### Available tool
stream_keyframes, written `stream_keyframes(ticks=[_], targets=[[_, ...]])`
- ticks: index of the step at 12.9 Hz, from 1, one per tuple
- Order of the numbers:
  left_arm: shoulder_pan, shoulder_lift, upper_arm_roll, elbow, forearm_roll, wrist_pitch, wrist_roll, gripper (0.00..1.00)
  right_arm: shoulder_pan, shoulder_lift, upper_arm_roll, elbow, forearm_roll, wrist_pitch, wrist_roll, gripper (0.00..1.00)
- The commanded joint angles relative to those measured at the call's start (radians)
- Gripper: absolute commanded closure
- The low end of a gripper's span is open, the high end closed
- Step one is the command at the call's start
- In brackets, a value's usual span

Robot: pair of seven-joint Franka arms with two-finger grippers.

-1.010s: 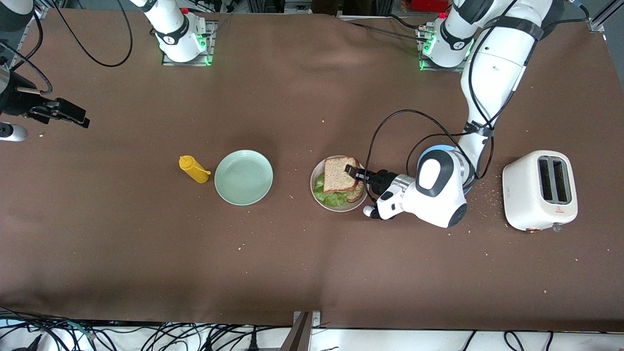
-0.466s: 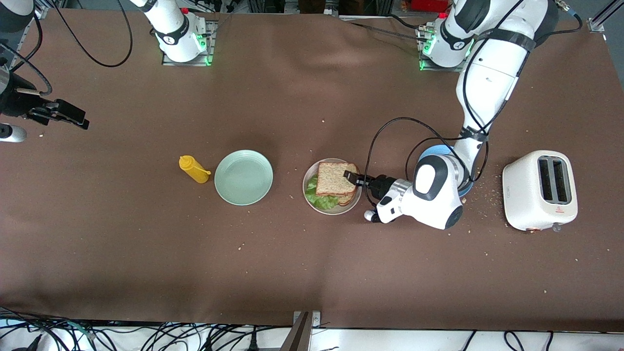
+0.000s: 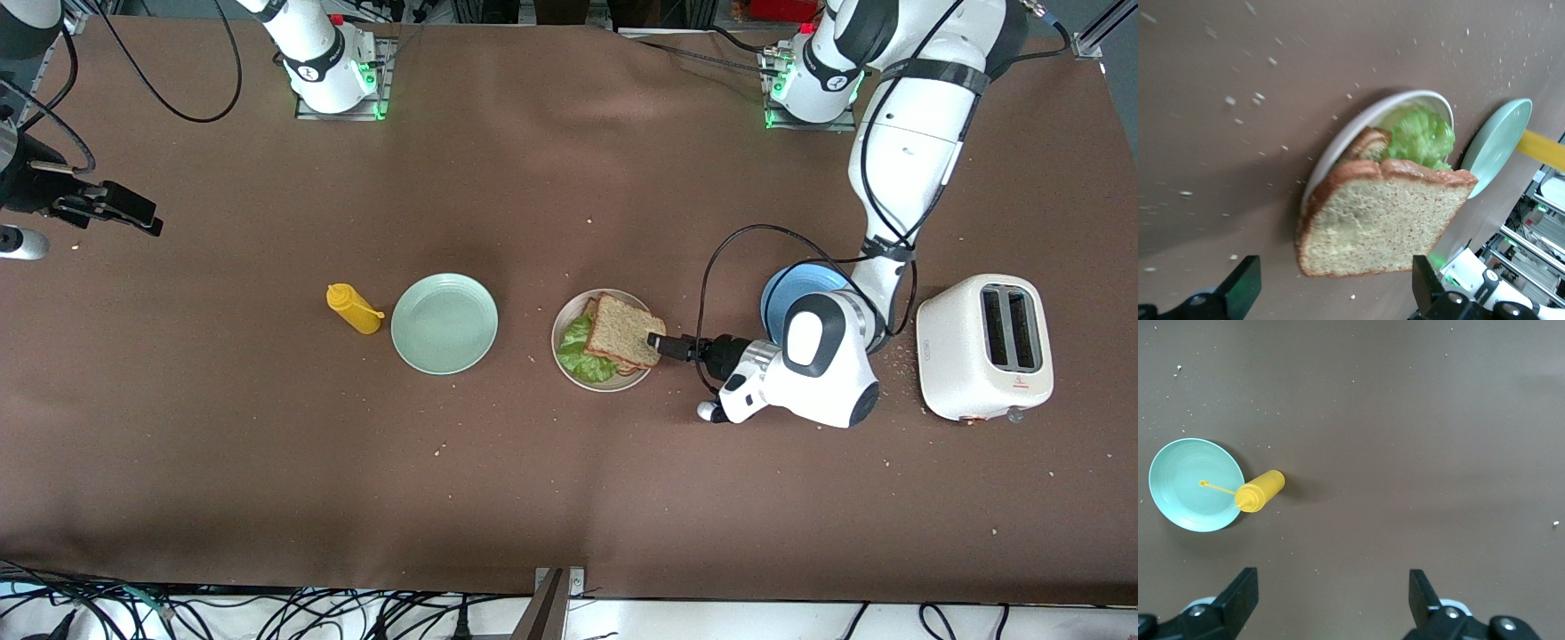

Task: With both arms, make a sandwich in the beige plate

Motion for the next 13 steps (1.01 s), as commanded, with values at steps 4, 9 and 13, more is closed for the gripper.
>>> stream_keyframes(ticks=[4,9,13], targets=[[0.007,-0.127,0.159,0.013,0.122,-0.012,-0.116,0.0,-0.007,0.002,0.016,0.014,-0.001,0.012,-0.011,0.0],[0.024,-0.217,0.274,0.012,0.427,-0.032,-0.126,0.0,-0.007,0.002,0.016,0.013,0.002,0.014,-0.011,0.0],[0.079,-0.275,0.271,0.012,0.627,-0.104,-0.126,0.0,-0.005,0.004,0.018,0.014,0.013,0.005,-0.023,0.0]])
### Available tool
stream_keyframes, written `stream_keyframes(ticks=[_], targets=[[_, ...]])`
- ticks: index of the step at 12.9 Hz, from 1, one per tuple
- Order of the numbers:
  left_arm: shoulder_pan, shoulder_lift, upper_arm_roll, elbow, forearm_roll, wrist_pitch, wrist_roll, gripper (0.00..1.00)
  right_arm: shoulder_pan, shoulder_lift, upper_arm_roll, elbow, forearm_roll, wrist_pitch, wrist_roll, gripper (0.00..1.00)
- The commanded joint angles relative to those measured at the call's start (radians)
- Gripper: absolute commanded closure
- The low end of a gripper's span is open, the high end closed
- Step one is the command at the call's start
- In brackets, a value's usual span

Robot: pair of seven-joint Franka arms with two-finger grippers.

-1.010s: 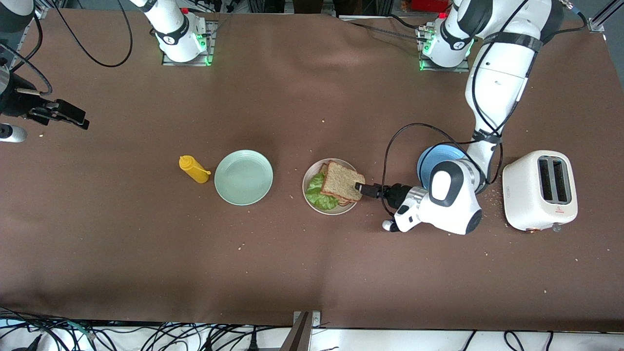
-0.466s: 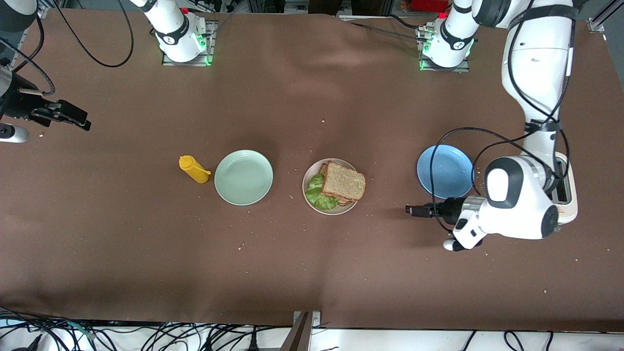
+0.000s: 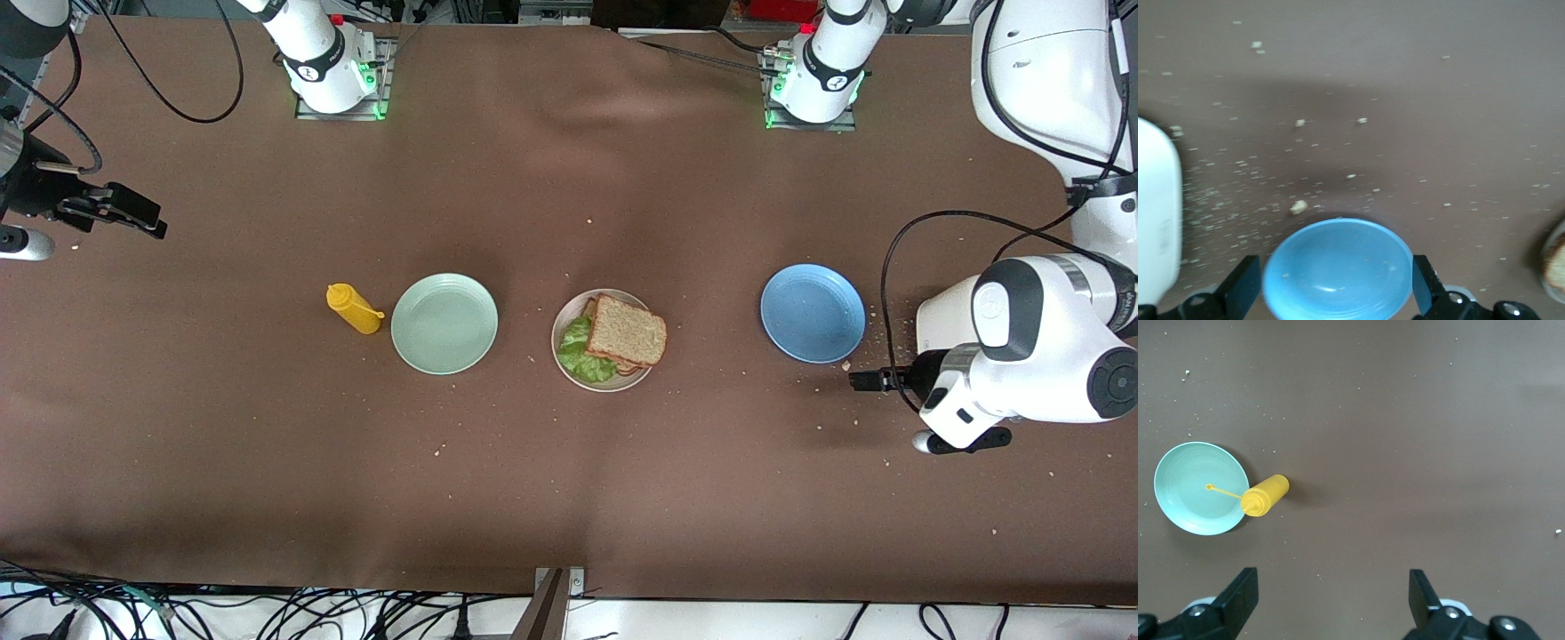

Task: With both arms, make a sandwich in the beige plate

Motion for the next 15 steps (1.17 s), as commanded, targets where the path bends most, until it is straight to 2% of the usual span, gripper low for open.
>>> stream_keyframes(ticks=[1,2,3,4,5,8,10,13,15], targets=[[0.078,-0.09,-0.039,-0.046,0.084,-0.03,-0.012,0.0,-0.007,0.004,0.005,0.014,0.011,-0.014,-0.022,0.0],[0.13,-0.119,-0.097,-0.069,0.109,-0.03,-0.011,0.0,-0.007,0.005,0.005,0.014,0.011,-0.006,-0.023,0.0],[0.132,-0.165,-0.107,-0.104,0.177,-0.034,-0.014,0.0,-0.007,0.005,0.004,0.014,0.011,-0.006,-0.023,0.0],[0.126,-0.252,-0.113,-0.202,0.216,-0.028,-0.009,0.0,-0.007,0.005,0.004,0.014,0.011,-0.009,-0.023,0.0],[0.122,-0.323,-0.112,-0.282,0.224,-0.022,-0.008,0.0,-0.007,0.005,0.004,0.014,0.011,-0.012,-0.023,0.0],[0.112,-0.492,-0.119,-0.389,0.224,-0.023,-0.024,0.0,-0.004,0.01,0.009,0.02,0.014,0.011,-0.023,0.0],[0.12,-0.568,-0.164,-0.407,0.224,-0.065,-0.024,0.0,-0.001,0.017,0.01,0.021,0.014,0.026,-0.013,0.0],[0.083,-0.639,-0.17,-0.399,0.226,-0.117,-0.024,0.0,0.002,0.02,0.009,0.015,0.014,0.042,-0.023,0.0],[0.082,-0.658,-0.17,-0.393,0.224,-0.128,-0.024,0.0,0.004,0.014,0.01,0.011,0.014,-0.012,-0.036,0.0]])
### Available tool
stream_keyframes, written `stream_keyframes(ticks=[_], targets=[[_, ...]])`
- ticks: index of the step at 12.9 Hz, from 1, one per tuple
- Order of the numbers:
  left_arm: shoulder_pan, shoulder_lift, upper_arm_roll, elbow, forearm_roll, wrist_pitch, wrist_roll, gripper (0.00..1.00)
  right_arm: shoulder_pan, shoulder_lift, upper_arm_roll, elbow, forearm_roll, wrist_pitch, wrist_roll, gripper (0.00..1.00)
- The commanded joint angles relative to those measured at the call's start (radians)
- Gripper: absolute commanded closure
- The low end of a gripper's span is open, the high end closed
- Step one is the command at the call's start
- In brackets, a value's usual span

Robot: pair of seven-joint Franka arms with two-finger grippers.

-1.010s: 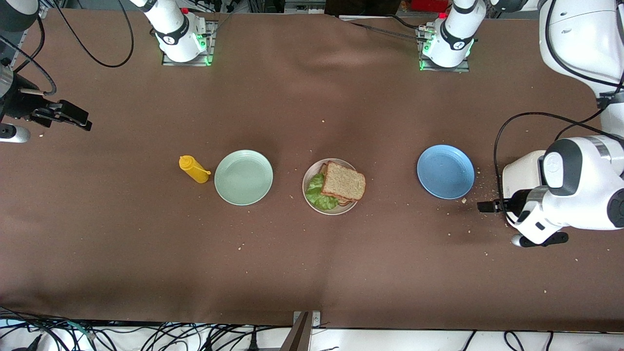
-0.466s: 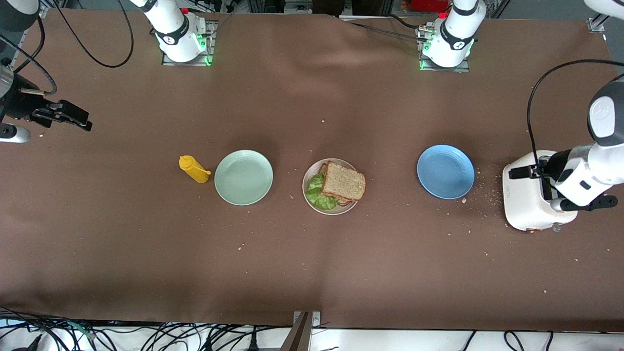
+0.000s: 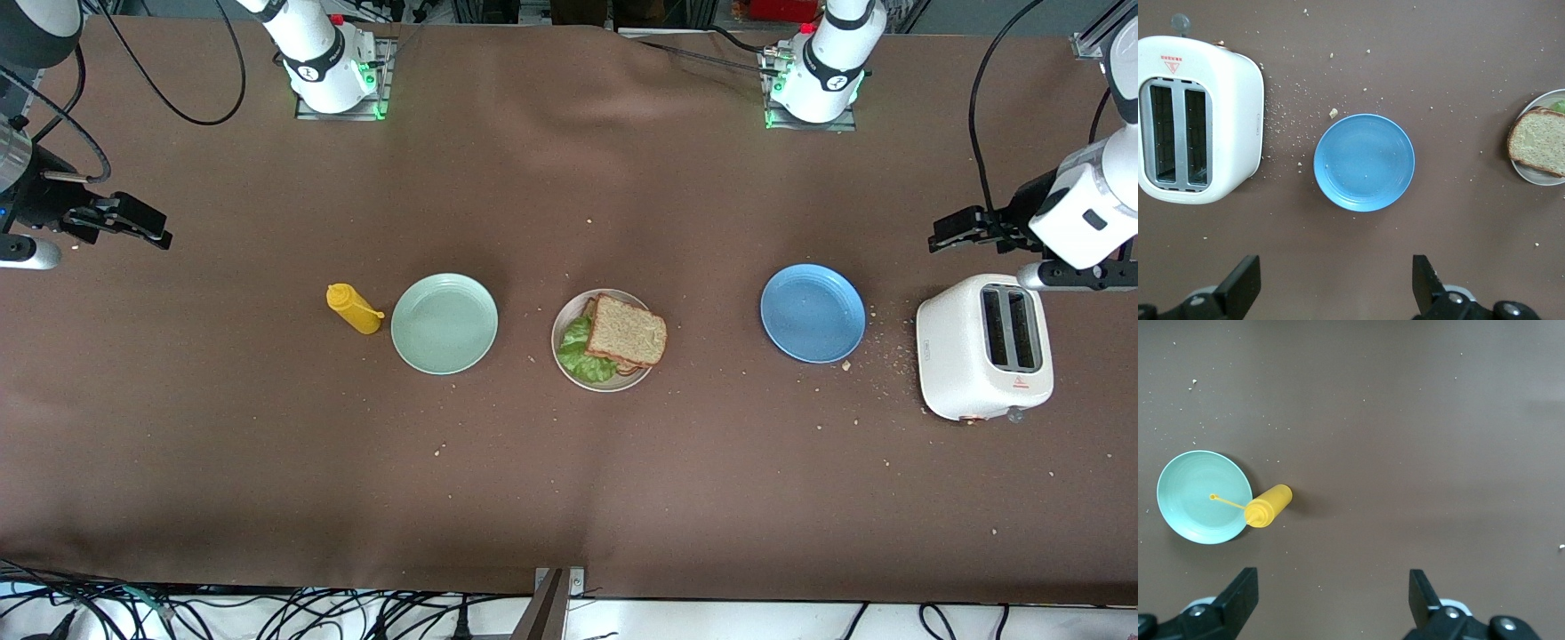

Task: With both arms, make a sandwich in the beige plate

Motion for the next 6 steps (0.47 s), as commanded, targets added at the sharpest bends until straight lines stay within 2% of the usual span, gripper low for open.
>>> stream_keyframes(ticks=[1,6], targets=[[-0.009,-0.034,-0.002,-0.018,0.035,-0.005,-0.011,0.0,0.001,0.004,0.004,0.013,0.015,-0.07,-0.026,0.0],[-0.009,-0.044,-0.011,0.011,0.041,-0.01,-0.034,0.0,0.001,-0.001,0.016,0.01,0.025,-0.098,-0.028,0.0]])
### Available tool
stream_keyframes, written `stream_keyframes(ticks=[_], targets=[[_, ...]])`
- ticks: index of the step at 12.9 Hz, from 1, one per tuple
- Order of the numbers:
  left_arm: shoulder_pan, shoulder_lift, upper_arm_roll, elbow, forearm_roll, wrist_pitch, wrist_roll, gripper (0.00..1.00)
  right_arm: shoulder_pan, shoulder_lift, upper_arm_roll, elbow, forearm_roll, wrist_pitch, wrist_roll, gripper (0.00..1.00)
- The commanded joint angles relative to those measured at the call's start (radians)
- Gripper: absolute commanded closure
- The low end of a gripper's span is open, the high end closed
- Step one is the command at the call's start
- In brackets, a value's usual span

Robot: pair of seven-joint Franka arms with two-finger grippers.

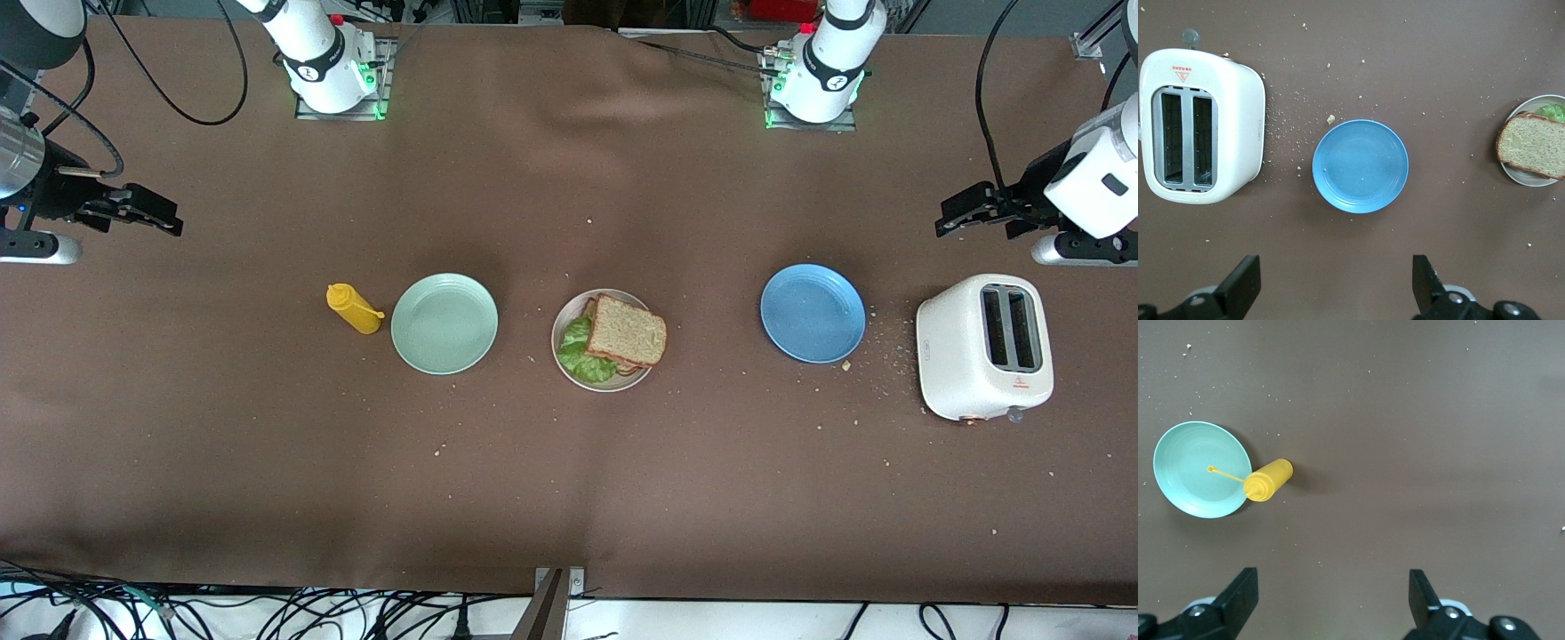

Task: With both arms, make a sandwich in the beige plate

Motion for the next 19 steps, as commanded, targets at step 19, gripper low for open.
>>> stream_keyframes(ticks=[19], targets=[[0.029,0.006,-0.058,0.009,0.09,0.036,-0.081,0.0,-0.004,0.012,0.018,0.036,0.014,0.149,-0.013,0.0]])
